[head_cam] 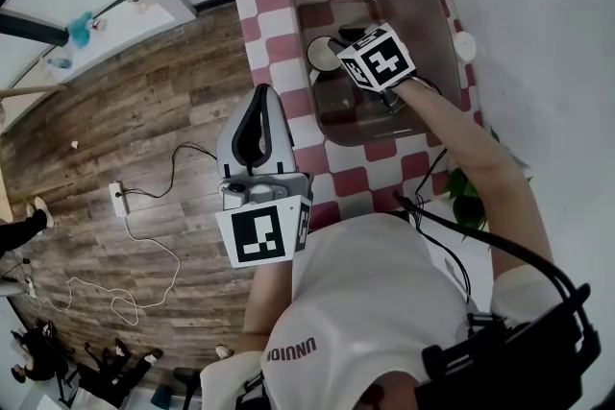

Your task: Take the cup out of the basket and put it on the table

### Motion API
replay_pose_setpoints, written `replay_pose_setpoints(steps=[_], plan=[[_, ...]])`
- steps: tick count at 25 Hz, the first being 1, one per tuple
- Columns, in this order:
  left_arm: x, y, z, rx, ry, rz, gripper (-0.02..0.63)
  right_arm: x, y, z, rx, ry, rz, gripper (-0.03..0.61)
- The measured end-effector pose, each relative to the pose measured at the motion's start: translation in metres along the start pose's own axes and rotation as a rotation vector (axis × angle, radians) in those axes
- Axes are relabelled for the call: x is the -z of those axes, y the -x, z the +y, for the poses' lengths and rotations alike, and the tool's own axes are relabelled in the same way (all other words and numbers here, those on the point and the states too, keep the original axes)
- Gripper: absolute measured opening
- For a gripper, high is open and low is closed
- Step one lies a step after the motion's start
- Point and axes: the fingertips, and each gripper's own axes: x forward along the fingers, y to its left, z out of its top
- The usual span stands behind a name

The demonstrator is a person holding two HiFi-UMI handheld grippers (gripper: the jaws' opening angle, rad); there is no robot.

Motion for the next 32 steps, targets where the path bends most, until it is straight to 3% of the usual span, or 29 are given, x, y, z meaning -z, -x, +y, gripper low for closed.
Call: replay_pose_setpoints(steps=[24, 32], plan=[[0.0, 0.001, 0.001, -0.008, 0.002, 0.001, 0.012, 0.018, -0.016, -0.002, -0.02, -0.025, 0.084, 0.103], [0.0, 0.0, 0.0, -0.002, 0.004, 0.002, 0.012, 0.02, -0.02, 0.0, -0.009, 0.019, 0.098, 0.097]])
